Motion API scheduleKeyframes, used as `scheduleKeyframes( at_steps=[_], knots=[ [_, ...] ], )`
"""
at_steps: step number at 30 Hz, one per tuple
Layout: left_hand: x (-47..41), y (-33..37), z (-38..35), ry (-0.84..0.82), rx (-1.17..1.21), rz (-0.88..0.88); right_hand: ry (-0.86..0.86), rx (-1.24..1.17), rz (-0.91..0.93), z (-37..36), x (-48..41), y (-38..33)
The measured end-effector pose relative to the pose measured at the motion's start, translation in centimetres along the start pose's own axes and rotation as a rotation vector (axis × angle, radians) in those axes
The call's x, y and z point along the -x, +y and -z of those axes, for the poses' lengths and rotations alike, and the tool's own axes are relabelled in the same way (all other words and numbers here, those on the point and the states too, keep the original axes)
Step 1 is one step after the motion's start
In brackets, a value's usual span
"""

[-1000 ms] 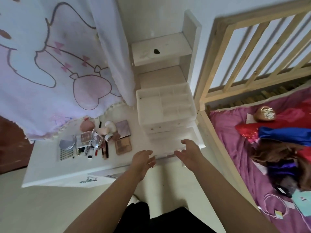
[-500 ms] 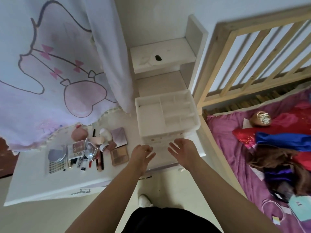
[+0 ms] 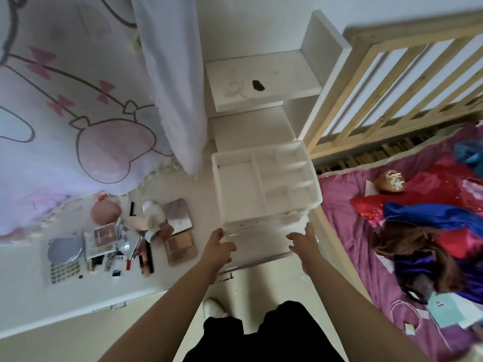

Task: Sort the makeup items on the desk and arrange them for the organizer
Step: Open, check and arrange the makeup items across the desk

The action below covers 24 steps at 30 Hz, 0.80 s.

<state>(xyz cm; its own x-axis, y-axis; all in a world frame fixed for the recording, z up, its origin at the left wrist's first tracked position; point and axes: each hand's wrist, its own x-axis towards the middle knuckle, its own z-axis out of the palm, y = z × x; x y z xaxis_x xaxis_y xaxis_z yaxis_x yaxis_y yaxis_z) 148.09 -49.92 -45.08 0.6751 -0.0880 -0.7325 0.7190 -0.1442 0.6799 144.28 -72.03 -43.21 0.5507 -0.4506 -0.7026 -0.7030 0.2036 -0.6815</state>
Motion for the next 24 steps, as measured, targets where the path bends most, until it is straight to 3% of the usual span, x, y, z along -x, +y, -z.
scheduleKeyframes(
  at_steps=[4, 13, 24],
  knots=[
    [0.2, -0.3, 0.0, -0.014, -0.033, -0.025, -0.094, 0.063, 0.052, 0.8, -2.0, -0.7],
    [2.4, -1.4, -2.8, 0.167, -0.009, -0.020, -0.271, 0.125, 0.039, 3.3, -3.0, -0.3],
    [7.3, -4.3, -6.5, 0.297, -0.206, -0.021, -0.314, 0.376, 0.164, 7.6, -1.4, 3.5]
  ],
)
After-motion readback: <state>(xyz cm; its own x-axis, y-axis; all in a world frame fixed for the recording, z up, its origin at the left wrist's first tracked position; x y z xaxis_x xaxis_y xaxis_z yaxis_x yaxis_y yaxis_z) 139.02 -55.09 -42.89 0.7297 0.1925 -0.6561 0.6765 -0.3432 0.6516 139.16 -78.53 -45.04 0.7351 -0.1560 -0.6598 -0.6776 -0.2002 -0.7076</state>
